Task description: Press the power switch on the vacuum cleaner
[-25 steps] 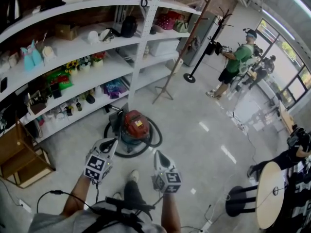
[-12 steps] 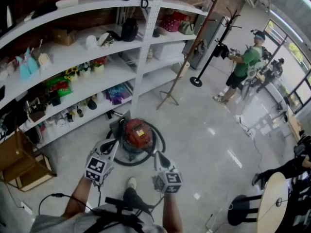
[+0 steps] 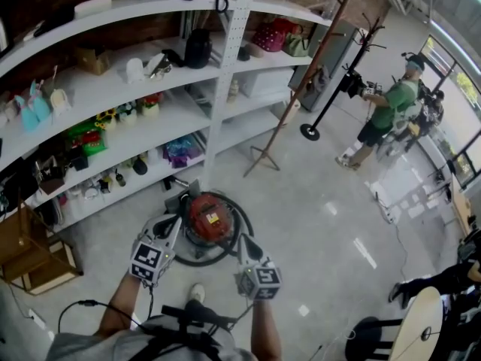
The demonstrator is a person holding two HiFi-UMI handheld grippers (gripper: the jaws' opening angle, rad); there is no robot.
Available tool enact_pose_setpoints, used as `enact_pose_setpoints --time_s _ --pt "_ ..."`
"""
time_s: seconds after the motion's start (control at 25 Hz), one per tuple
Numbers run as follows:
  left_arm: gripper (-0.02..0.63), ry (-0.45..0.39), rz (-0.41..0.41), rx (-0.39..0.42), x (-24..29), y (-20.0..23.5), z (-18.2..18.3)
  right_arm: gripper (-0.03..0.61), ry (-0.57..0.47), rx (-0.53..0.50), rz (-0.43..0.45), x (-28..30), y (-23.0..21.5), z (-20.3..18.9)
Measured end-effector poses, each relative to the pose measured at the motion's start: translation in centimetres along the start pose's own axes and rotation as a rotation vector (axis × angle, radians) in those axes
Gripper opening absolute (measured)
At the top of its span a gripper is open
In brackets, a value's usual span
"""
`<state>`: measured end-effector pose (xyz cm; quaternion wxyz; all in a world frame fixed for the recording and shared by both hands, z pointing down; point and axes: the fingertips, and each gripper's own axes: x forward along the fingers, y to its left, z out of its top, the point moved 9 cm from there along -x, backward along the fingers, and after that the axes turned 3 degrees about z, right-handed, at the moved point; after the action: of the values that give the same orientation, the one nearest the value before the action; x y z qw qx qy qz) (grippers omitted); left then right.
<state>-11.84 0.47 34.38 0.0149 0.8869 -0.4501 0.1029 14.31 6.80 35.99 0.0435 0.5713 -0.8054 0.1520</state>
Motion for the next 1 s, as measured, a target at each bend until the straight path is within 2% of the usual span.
enact_pose_setpoints --time_s 0.48,1.0 --pt "0.007 0.030 0.045 0.009 5.5 0.4 0.4 0.012 0.013 0.007 0.063 4.6 -4.7 0.8" --pt "0.006 0.070 -0.017 0.031 9.7 2.0 -0.8 0.012 0.038 0.060 0.022 7.8 -6.6 -0.2"
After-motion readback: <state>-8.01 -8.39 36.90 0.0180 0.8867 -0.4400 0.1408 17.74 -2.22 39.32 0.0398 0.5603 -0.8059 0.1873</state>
